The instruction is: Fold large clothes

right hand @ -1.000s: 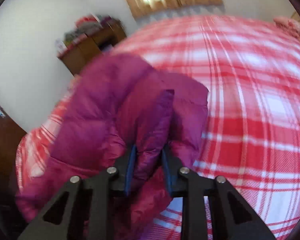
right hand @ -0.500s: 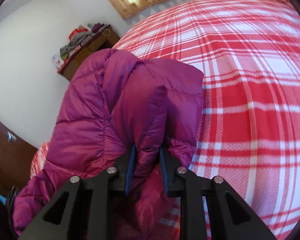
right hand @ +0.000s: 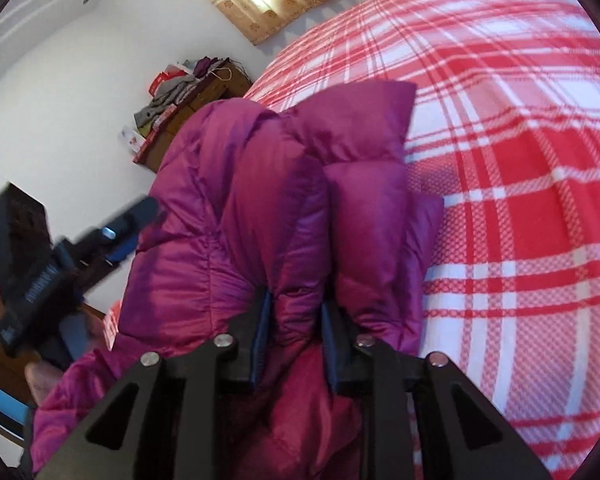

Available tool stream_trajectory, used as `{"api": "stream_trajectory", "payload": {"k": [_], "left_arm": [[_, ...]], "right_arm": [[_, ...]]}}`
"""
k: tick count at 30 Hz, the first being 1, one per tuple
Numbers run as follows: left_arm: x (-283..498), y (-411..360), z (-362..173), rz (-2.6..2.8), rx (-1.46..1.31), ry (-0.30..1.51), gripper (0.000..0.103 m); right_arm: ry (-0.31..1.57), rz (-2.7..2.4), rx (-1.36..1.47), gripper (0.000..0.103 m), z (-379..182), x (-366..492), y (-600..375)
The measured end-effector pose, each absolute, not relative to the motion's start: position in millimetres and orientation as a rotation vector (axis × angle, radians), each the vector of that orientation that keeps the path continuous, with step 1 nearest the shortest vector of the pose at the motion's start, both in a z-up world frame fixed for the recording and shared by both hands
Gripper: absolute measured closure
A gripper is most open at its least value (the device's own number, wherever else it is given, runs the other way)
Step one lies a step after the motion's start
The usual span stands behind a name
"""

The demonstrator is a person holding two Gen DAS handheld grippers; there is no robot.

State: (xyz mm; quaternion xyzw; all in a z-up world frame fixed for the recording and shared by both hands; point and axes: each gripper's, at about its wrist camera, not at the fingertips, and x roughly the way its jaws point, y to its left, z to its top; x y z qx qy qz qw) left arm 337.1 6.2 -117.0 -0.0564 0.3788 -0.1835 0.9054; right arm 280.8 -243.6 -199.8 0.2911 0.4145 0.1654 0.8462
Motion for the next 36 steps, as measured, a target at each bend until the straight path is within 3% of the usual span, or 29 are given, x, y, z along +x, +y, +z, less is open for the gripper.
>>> {"api": "stream_trajectory", "payload": {"k": [4, 10, 16, 20, 27, 36], "left_arm": [[326, -8, -134, -0.338, -0.027, 0.735, 0.016], [335, -12, -144, -0.307, 0.012, 0.769, 0.012], [334, -17, -146, -0.268, 0.059, 0.755, 0.011], [332, -18, -146, -0.248, 0.087, 0.744, 0.011], [335, -19, -148, -0.234, 0.106, 0.748, 0.011], [342, -22, -152, -0.186, 0.140, 0.765, 0.011]], "right_arm": [[0.850, 0.366, 0.583, 0.080, -203, 277, -245], [0.871, 0.379, 0.584, 0.081, -198, 270, -253], [0.768, 0.263, 0.380, 0.072, -130, 249, -266], [0.762, 0.252, 0.421, 0.072, -100, 286, -257], [1.010, 0.086, 0.446, 0.076, -167, 344, -232], [0.919, 0.081, 0.481, 0.079, -202, 342, -239]]}}
